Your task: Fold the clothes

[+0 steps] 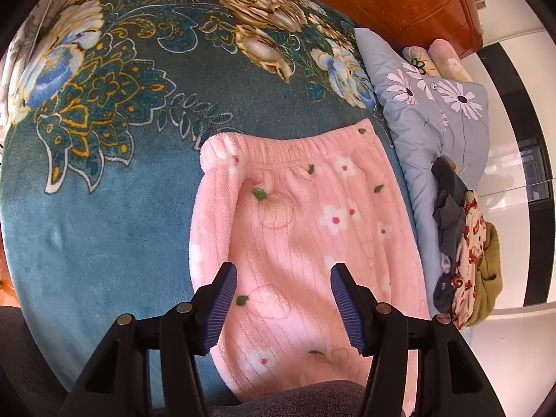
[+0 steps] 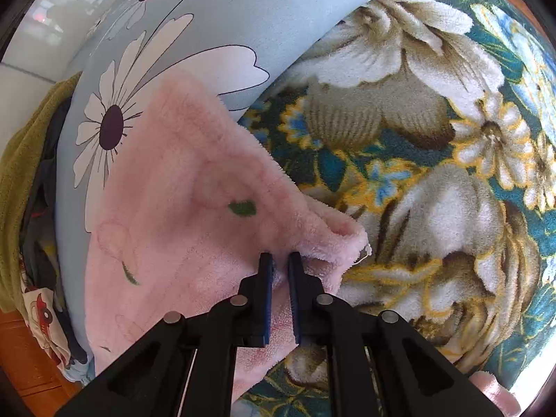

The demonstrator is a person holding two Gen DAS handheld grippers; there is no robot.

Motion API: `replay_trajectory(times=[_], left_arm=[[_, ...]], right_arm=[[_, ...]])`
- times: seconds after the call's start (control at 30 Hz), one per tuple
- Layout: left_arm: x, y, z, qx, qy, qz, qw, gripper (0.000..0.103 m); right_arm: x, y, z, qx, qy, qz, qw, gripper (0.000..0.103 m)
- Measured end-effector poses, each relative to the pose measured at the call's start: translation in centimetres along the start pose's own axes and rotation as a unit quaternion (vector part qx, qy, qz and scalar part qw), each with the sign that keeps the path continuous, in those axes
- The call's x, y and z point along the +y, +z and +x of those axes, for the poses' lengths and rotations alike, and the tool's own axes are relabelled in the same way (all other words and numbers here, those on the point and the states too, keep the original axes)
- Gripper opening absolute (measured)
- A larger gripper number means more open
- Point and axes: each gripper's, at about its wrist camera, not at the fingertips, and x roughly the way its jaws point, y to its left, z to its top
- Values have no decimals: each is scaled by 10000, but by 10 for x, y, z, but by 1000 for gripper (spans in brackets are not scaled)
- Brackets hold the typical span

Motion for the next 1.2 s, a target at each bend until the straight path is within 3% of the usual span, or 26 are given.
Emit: replay_trajectory(times=[0.1,0.17,0.27,0.43,0.67,0.83,1.07,1.2], left_arm=[[2,2,-6,-58,-39,-16,10000,60],[4,5,-12,-142,-60,-23,9999,60],[13,8,-12,-169,-38,-90,9998,60],[29,15,-7,-154,18,-232,9996,60],[52,24,0,-134,95,-432,9989,60],[64,35,10,-69,79,-419,9991,60],[69,47,39,278,-396,-453,9978,60],[67,46,52,427,-467,-328,9975,58]], right_arm=[[2,-5,-28,-256,489,-154,9984,4],[2,-11,-65,-631,1023,-429,9918,4],[-12,-26,-110,-1108,1450,-702,9807,4],[-57,-26,-59,-681,724,-281,9946,4],[-77,-37,-38,-524,549,-106,9971,4],[-70,-42,-64,-712,791,-419,9934,9],[-104,-88,-122,-899,568,-629,9923,11],[-155,-142,-135,-782,347,-313,9958,43]])
